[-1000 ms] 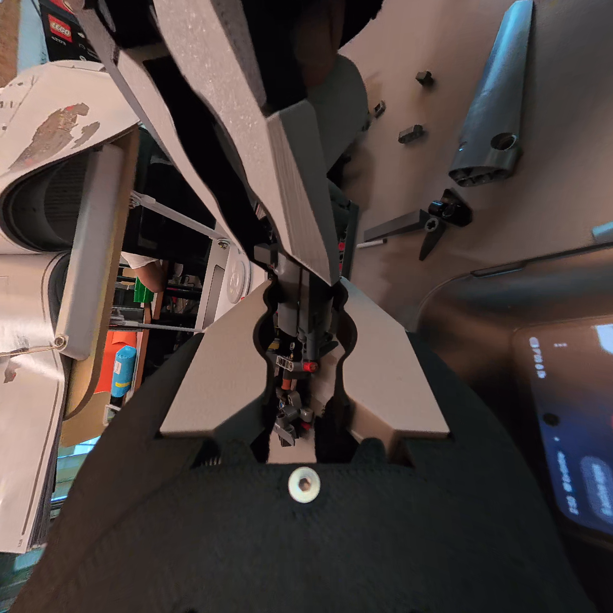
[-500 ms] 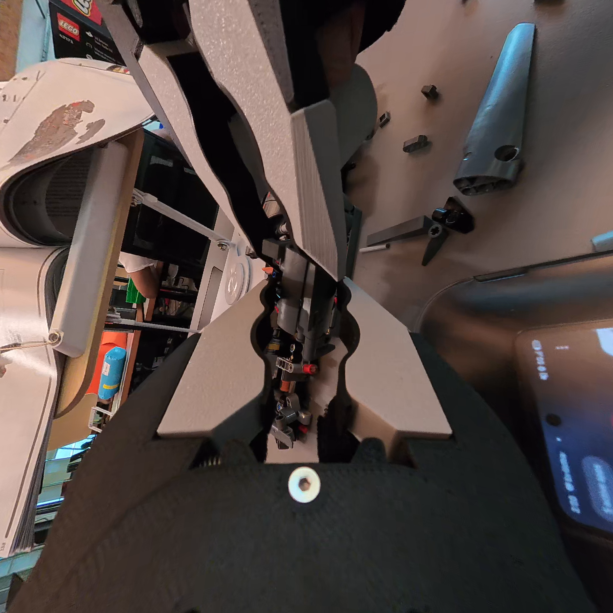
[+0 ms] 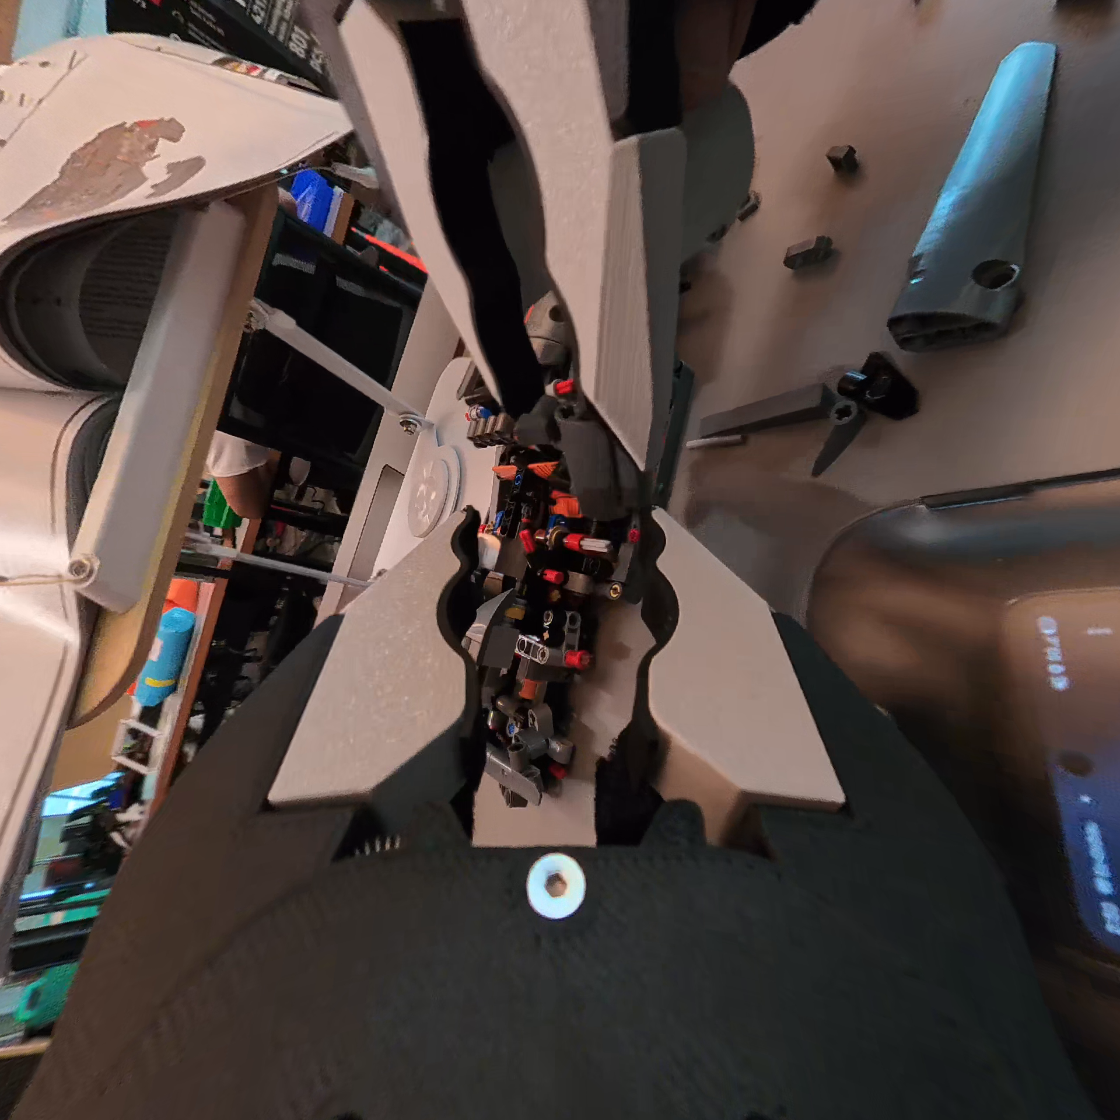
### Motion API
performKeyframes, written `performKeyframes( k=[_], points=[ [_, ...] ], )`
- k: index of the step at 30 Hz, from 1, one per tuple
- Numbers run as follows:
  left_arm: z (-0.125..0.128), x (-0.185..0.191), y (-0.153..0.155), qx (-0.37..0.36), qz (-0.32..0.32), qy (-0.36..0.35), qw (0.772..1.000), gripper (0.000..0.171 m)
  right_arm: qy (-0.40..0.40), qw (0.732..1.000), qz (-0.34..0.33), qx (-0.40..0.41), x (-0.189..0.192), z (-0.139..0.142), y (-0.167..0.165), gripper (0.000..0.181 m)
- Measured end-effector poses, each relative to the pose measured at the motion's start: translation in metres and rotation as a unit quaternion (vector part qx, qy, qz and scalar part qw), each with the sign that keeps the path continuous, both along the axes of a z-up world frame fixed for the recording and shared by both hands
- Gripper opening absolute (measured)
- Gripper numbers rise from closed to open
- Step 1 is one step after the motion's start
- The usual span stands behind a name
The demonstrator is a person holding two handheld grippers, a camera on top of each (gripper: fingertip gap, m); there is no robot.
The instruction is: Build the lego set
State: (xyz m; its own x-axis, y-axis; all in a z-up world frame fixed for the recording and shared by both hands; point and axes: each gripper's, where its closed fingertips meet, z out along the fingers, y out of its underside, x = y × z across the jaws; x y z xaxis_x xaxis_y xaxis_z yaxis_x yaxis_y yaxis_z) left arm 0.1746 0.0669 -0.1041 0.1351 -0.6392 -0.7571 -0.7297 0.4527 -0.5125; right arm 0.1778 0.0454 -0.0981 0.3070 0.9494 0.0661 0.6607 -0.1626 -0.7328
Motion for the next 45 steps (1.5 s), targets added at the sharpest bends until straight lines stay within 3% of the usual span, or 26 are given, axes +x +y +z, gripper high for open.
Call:
performKeyframes(
  k=[3, 9, 19, 21, 24, 29, 38, 45],
  points=[
    [0.003, -0.005, 0.004, -0.011, 0.006, -0.011, 1.0, 0.051, 0.0, 1.0, 0.003, 0.014, 0.001, 0.001, 0.002, 0.034],
    [-0.01, -0.007, 0.002, -0.116, -0.014, -0.031, 0.993, 0.044, 0.0, 0.999, 0.015, 0.046, 0.001, 0.006, 0.002, 0.034],
    [-0.008, 0.005, -0.016, -0.215, -0.066, -0.084, 0.971, 0.048, 0.084, 0.993, 0.079, 0.035, -0.016, 0.032, -0.022, 0.034],
    [-0.006, 0.008, -0.024, -0.229, -0.086, -0.094, 0.965, 0.042, 0.104, 0.989, 0.1, 0.031, -0.02, 0.038, -0.031, 0.034],
    [0.0, 0.011, -0.035, -0.244, -0.121, -0.109, 0.956, 0.024, 0.116, 0.986, 0.118, 0.024, -0.022, 0.042, -0.038, 0.034],
    [0.003, 0.008, -0.04, -0.252, -0.141, -0.112, 0.951, 0.023, 0.109, 0.987, 0.119, 0.023, -0.016, 0.043, -0.035, 0.033],
    [-0.013, 0.005, -0.032, -0.253, -0.106, -0.072, 0.959, 0.02, 0.05, 0.993, 0.105, -0.007, 0.0, 0.016, -0.024, 0.029],
    [-0.027, 0.001, -0.024, -0.251, -0.07, -0.036, 0.965, 0.02, 0.012, 0.994, 0.084, 0.071, 0.006, 0.024, -0.011, 0.043]
  ],
)
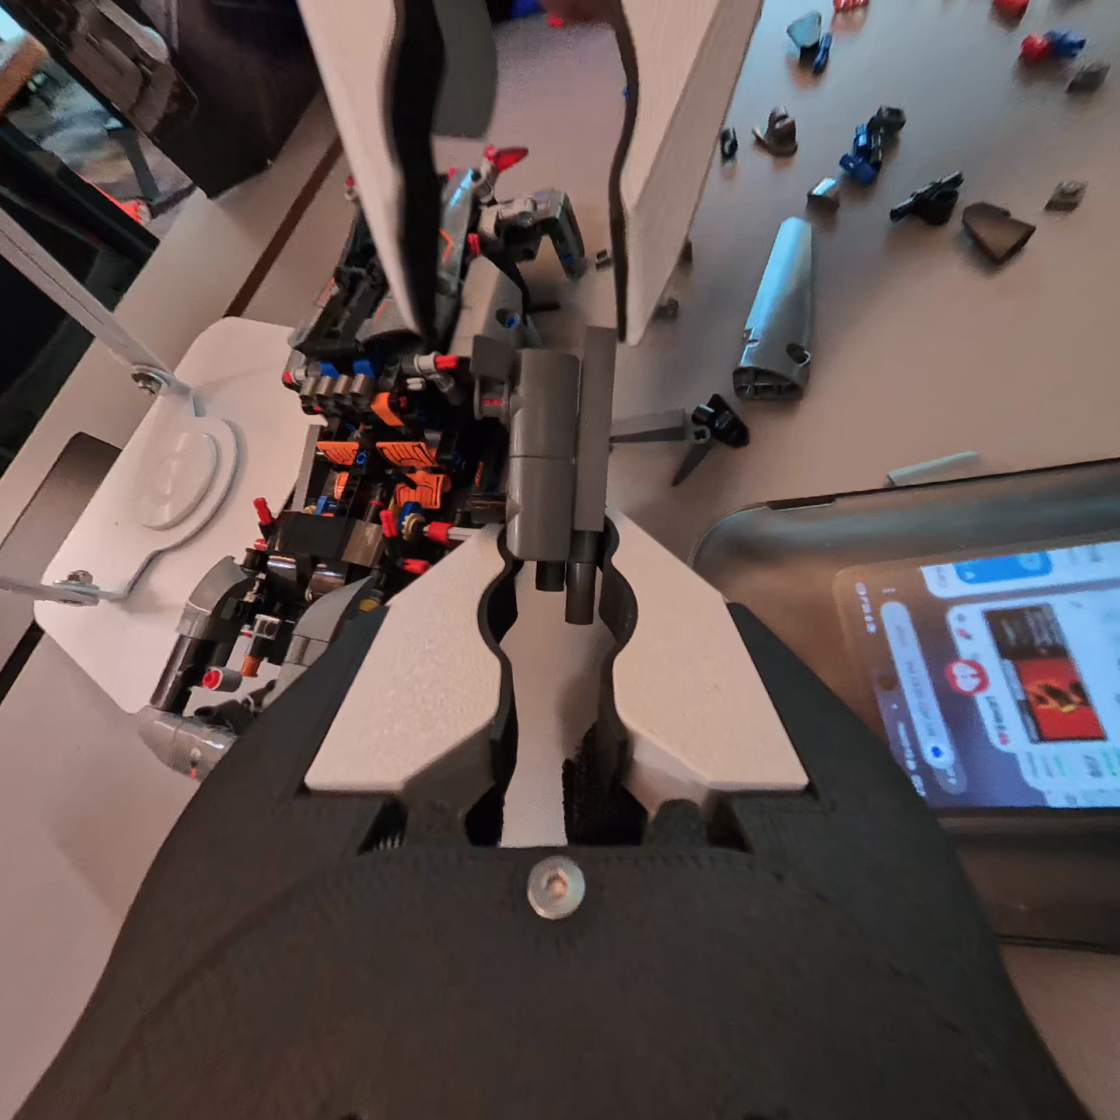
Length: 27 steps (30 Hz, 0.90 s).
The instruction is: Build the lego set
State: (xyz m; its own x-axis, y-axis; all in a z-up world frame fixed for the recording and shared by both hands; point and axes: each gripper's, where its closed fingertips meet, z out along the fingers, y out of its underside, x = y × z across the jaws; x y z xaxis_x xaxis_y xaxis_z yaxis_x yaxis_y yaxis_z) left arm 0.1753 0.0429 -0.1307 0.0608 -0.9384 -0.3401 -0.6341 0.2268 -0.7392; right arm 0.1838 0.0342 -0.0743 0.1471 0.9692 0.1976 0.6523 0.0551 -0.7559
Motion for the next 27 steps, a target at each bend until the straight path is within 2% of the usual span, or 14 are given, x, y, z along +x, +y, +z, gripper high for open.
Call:
performKeyframes(
  k=[4, 8, 12, 19, 22, 24, 27],
  points=[
    [-0.009, -0.001, 0.001, 0.01, 0.013, 0.036, 0.999, 0.02, -0.065, 0.989, 0.043, 0.125, -0.009, -0.001, -0.013, 0.042],
    [-0.016, 0.0, -0.001, 0.026, 0.021, 0.071, 0.997, 0.02, -0.163, 0.971, 0.055, 0.164, -0.008, -0.037, -0.013, 0.041],
    [-0.023, 0.001, -0.003, 0.036, 0.027, 0.095, 0.994, 0.02, -0.199, 0.961, 0.046, 0.189, -0.008, -0.049, -0.009, 0.027],
    [-0.019, 0.0, 0.005, 0.085, 0.044, 0.102, 0.99, 0.02, -0.247, 0.926, 0.031, 0.282, -0.006, -0.047, 0.003, 0.022],
    [-0.01, -0.004, 0.015, 0.132, 0.058, 0.096, 0.985, 0.023, -0.272, 0.891, 0.013, 0.363, -0.002, -0.034, 0.016, 0.02],
    [-0.006, -0.003, 0.017, 0.136, 0.06, 0.082, 0.985, 0.03, -0.264, 0.886, 0.008, 0.382, -0.004, -0.026, 0.015, 0.02],
    [-0.001, -0.005, 0.022, 0.148, 0.069, 0.076, 0.984, 0.032, -0.259, 0.874, 0.006, 0.412, -0.007, -0.016, 0.015, 0.02]
  ],
)
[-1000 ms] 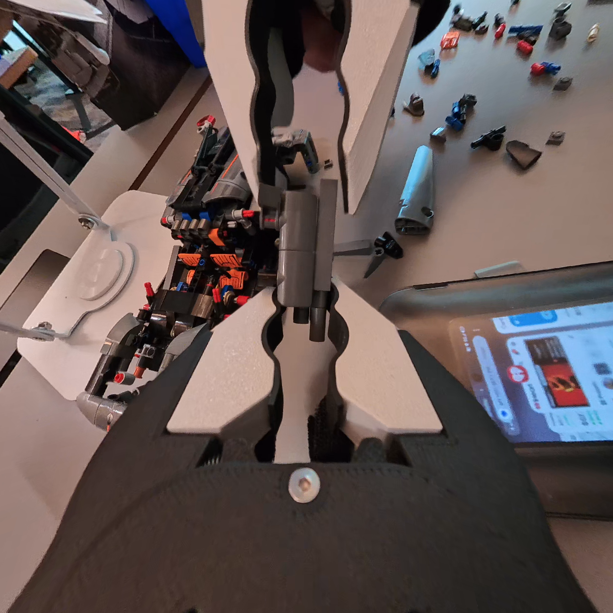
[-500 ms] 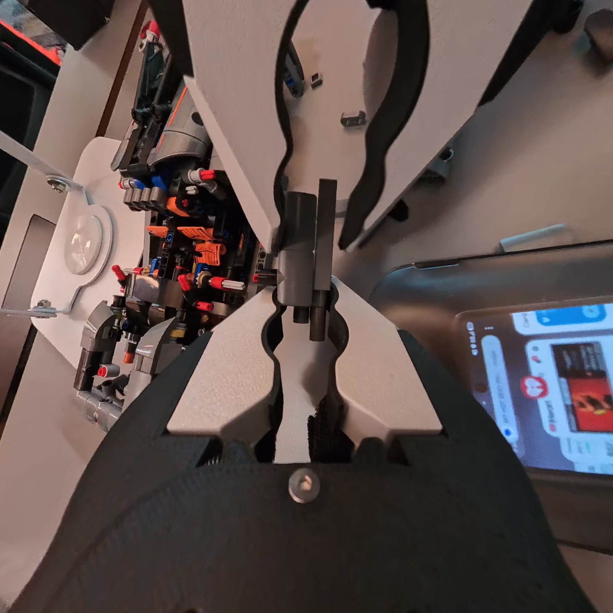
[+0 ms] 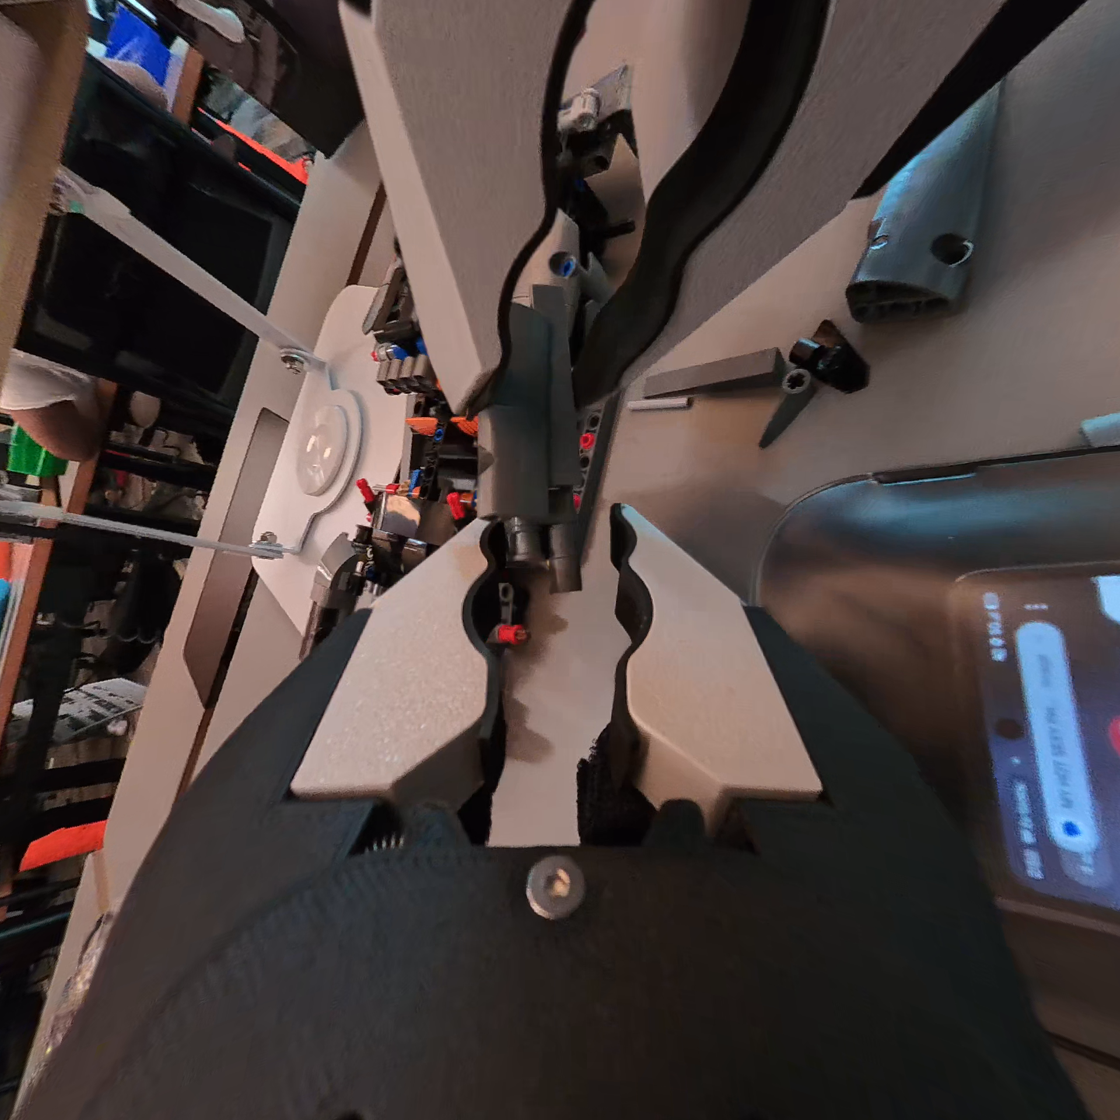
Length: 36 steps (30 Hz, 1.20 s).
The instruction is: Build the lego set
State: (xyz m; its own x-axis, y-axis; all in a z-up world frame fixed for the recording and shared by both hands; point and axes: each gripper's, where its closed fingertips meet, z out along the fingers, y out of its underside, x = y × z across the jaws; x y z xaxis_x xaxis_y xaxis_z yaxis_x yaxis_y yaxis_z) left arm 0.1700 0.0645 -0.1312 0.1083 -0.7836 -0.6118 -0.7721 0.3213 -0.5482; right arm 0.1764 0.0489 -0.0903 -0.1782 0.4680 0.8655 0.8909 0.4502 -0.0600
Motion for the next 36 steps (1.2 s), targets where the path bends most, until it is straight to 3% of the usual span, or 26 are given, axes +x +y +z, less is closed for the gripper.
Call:
performKeyframes(
  k=[10, 17, 24, 27, 36],
  points=[
    [0.009, -0.004, 0.005, 0.038, -0.005, -0.007, 0.999, 0.034, 0.015, 1.0, 0.001, 0.024, 0.0, 0.011, 0.001, 0.02],
    [0.025, -0.01, 0.012, 0.035, 0.007, -0.054, 0.998, 0.035, 0.073, 0.997, -0.009, -0.01, 0.004, 0.019, 0.006, 0.02],
    [0.025, -0.009, 0.013, 0.042, 0.006, -0.057, 0.997, 0.036, 0.068, 0.997, -0.01, -0.019, 0.006, 0.013, 0.008, 0.02],
    [0.032, -0.009, 0.014, 0.056, 0.007, -0.07, 0.996, 0.038, 0.049, 0.998, -0.016, 0.021, 0.009, 0.02, 0.012, 0.021],
    [0.035, -0.012, 0.018, 0.065, 0.018, -0.078, 0.995, 0.036, 0.054, 0.998, -0.018, -0.009, 0.01, 0.013, 0.011, 0.02]
  ],
)
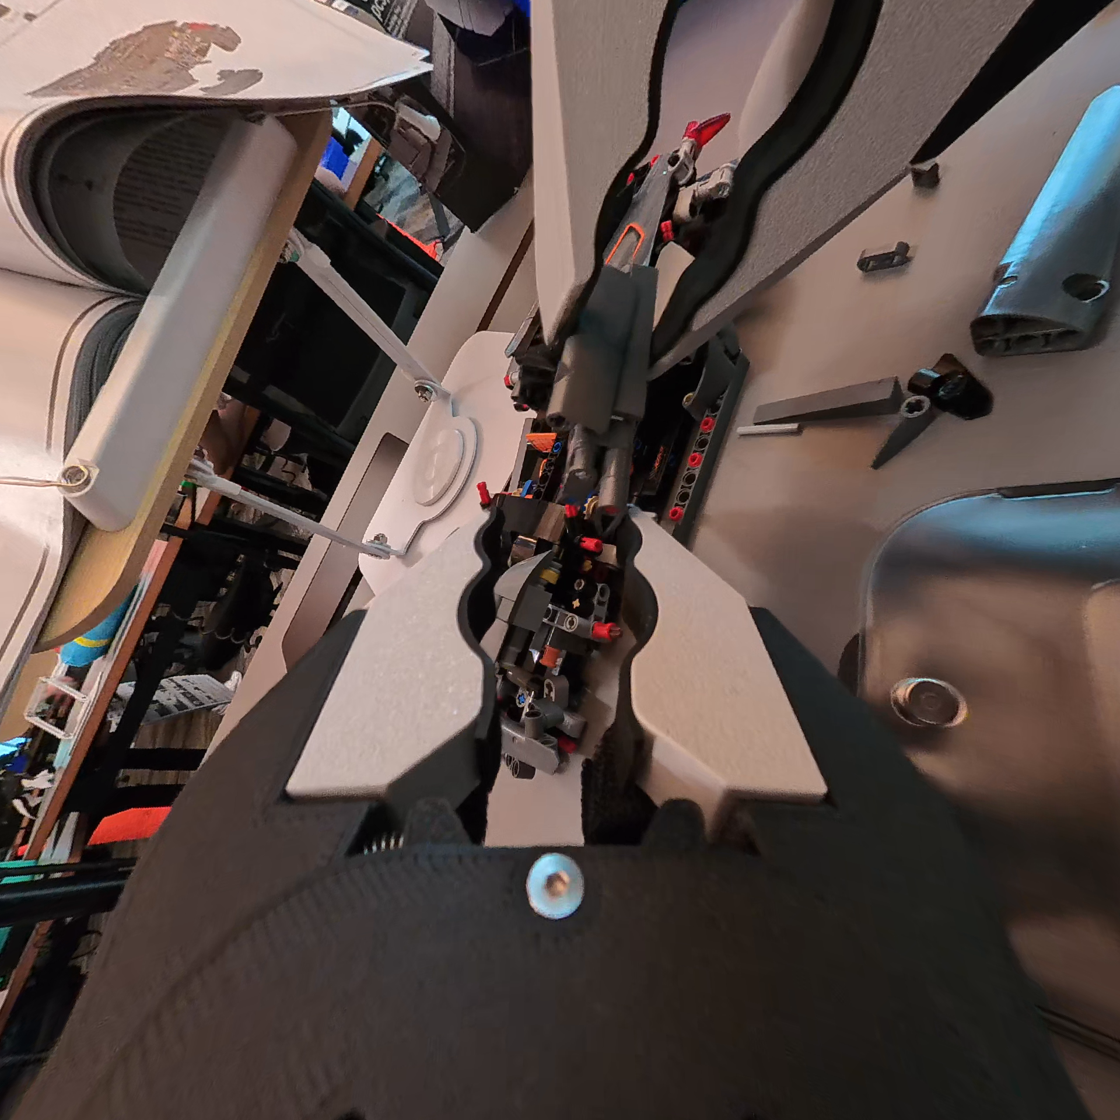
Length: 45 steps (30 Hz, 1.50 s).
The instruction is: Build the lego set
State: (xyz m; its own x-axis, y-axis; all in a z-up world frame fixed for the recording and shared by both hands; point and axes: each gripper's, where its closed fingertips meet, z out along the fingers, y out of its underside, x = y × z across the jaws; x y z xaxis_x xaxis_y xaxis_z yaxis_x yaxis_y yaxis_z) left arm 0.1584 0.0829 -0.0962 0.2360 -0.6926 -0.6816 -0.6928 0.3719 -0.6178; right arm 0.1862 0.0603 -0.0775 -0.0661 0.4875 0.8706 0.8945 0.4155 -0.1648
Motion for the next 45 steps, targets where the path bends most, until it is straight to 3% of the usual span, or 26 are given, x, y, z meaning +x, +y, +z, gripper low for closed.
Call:
performKeyframes(
  k=[7, 13, 21, 25, 31, 35, 40, 45],
  points=[
    [0.009, -0.017, 0.016, 0.013, 0.03, -0.004, 0.999, 0.044, 0.017, 1.0, -0.007, -0.025, 0.005, 0.0, 0.003, 0.02],
    [0.011, -0.035, 0.032, -0.036, 0.05, -0.011, 0.998, 0.062, 0.041, 0.998, -0.013, -0.052, 0.008, 0.001, 0.006, 0.02],
    [-0.016, -0.058, 0.067, -0.193, 0.112, -0.01, 0.975, 0.112, 0.133, 0.969, -0.068, -0.198, 0.026, -0.001, 0.019, 0.021],
    [-0.036, -0.063, 0.068, -0.252, 0.122, -0.002, 0.96, 0.114, 0.215, 0.925, -0.076, -0.304, 0.029, 0.005, 0.019, 0.021],
    [-0.056, -0.059, 0.057, -0.291, 0.105, 0.021, 0.951, 0.1, 0.363, 0.774, -0.062, -0.515, 0.027, 0.023, 0.01, 0.021],
    [-0.059, -0.055, 0.054, -0.293, 0.103, 0.031, 0.95, 0.099, 0.405, 0.701, -0.05, -0.585, 0.029, 0.03, 0.008, 0.021],
    [-0.059, -0.053, 0.052, -0.294, 0.106, 0.042, 0.949, 0.098, 0.418, 0.67, -0.036, -0.612, 0.03, 0.035, 0.006, 0.021],
    [-0.059, -0.045, 0.043, -0.29, 0.1, 0.045, 0.951, 0.093, 0.394, 0.687, -0.044, -0.609, 0.031, 0.027, 0.004, 0.021]
  ],
)
